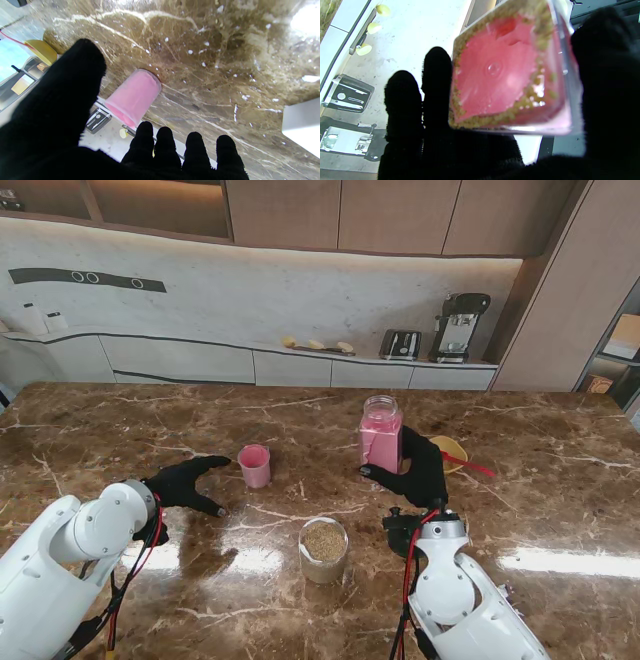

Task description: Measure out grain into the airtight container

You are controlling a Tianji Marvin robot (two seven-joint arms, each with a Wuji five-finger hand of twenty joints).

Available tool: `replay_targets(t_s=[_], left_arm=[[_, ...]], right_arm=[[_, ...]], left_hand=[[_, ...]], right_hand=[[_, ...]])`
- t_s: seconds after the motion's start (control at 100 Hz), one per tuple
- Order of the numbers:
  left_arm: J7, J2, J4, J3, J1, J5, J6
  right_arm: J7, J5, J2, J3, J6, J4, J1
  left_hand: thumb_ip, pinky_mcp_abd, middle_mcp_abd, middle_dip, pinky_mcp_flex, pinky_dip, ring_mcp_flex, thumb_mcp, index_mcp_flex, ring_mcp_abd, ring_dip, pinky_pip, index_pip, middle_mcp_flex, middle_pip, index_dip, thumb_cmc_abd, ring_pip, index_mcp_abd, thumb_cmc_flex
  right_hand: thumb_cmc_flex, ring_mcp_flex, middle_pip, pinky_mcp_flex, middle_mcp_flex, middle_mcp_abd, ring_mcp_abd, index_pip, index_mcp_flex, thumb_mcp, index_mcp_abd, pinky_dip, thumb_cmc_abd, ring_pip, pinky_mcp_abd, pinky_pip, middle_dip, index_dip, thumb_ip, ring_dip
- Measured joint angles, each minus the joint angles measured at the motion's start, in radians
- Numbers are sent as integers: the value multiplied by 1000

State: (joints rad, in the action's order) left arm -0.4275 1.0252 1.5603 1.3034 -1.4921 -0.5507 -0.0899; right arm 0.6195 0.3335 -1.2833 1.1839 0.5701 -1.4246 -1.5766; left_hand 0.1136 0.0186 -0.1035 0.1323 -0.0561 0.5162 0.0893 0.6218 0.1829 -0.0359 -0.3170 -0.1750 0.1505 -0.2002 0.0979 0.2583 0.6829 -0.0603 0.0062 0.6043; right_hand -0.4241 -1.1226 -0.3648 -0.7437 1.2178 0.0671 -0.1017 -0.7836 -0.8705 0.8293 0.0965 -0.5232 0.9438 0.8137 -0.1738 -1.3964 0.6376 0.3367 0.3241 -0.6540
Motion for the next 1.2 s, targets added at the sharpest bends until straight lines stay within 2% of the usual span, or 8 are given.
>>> replay_targets(t_s=[0.19, 0.42, 0.47, 0.57, 0.68, 0.81, 1.2], left_arm=[[0, 0, -20, -37, 5, 2, -11], [27, 3, -53, -84, 26, 4, -31], [30, 4, -61, -92, 32, 8, -35], [40, 6, -83, -113, 50, 16, -39], [44, 8, -110, -142, 75, 22, -54], [56, 15, -142, -164, 102, 42, -71], [105, 31, -226, -224, 177, 90, -79]], right_arm=[[-1, -2, 1, 0, 0, -3, -2], [-6, -8, 1, 0, 0, -5, -3], [-8, -9, 2, 0, -1, -5, -3], [-12, -13, 2, 0, -2, -5, -3], [-17, -19, 2, 0, -2, -6, -3], [-17, -20, 2, 0, -3, -6, -3], [-17, -25, 2, 1, -9, -3, -2]], left_hand=[[0, 8, 0, -2, 0, -2, -6, 1, 0, 0, 16, 26, -1, 1, -26, -14, -24, 9, -34, 0], [-1, 13, 0, -2, 1, -55, -6, -2, 0, 0, 58, 51, -56, 42, -74, -63, -64, 11, -67, 0], [-1, 19, 14, -2, 1, -63, -6, -2, 0, 0, 63, 59, -66, 52, -82, -66, -64, 11, -77, 0], [-3, 20, 25, 3, 2, -93, -6, -53, 0, 2, 82, 63, -104, 52, -92, -77, -91, 22, -99, 0], [-3, 28, 36, -14, 2, -124, -6, -58, 0, 17, 94, 80, -139, 63, -103, -88, -105, 22, -100, 0], [-3, 5, 43, -16, -12, -124, -6, -77, 0, 22, 99, 119, -151, 63, -103, -88, -116, 22, -100, 0], [-3, -5, 48, -28, -20, -151, -21, -86, 0, 25, 120, 163, -163, 63, -103, -113, -126, 42, -112, 0]], right_hand=[[0, 0, 0, 0, 0, 0, 0, 0, 0, 0, 0, 0, 0, 0, 0, 0, 0, -1, 0, 0], [0, 0, 0, 0, 0, 0, 0, 0, 0, 0, 0, 0, 0, 0, 0, 0, 0, -1, 0, 0], [0, 0, 0, 0, 0, 0, 0, 0, 0, 0, 0, 0, 0, 0, 0, 0, 0, -1, 0, 0], [0, 0, 0, 0, 0, 0, 0, 0, 0, 0, 0, 0, 0, 0, 0, 0, 0, -1, 0, 0], [0, 0, 0, 0, 0, 0, 0, 0, 0, 0, 0, 0, 0, 0, 0, 0, 0, -1, 0, 0], [0, 0, 0, 0, 0, 0, 0, 0, 0, 0, 0, 0, 0, 0, 0, 0, 0, -7, 0, 0], [0, 0, 0, 0, 0, 0, 0, 0, 0, 0, 0, -1, 0, 0, 0, 0, 0, -9, 0, 0]])
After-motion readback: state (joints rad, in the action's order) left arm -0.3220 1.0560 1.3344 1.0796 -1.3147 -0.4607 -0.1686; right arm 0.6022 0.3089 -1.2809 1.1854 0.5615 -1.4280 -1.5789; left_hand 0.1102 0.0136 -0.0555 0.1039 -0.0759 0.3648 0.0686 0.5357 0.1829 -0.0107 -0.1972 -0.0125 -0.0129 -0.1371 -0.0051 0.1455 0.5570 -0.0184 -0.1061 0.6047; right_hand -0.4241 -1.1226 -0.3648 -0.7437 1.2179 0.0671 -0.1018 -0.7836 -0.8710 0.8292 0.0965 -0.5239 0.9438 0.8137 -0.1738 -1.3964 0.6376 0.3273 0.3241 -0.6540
